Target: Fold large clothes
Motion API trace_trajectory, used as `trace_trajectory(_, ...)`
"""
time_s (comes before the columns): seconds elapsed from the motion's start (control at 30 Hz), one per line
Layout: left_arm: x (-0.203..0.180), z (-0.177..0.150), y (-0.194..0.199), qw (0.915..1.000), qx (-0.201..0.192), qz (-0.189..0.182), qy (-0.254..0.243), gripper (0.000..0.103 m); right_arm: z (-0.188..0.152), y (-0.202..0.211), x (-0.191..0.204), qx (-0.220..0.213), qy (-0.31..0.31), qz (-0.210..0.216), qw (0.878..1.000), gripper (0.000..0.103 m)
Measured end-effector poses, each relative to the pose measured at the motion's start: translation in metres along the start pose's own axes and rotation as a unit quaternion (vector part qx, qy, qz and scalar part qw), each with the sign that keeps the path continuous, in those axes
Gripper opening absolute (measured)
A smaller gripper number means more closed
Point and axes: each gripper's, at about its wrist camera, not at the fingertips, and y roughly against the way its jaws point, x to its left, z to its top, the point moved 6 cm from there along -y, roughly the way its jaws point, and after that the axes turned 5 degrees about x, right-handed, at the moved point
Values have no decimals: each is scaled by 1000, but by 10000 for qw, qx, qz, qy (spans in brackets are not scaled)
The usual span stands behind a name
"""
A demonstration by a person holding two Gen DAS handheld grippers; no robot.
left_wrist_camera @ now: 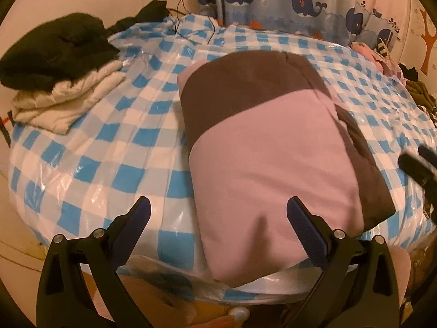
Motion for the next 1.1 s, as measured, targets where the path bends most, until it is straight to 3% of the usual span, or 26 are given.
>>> trace_trajectory(0.07,-5,5,5,9999,-15,71,-80,96,9,-11,13,159,63,118,9998,97)
trace_trajectory(0.27,-3,10,13,9995,-43,314,-40,96,-17,-27,40,574,145,284,9978,97)
trace_trajectory(0.37,2,8,12,9997,-9,234,69,96,-27,-30,36,708,92,257,9971,97)
trace_trajectory(1.1,2,3,13,9995,-18,255,163,96,-31,-20,26,820,127,103,9965,97)
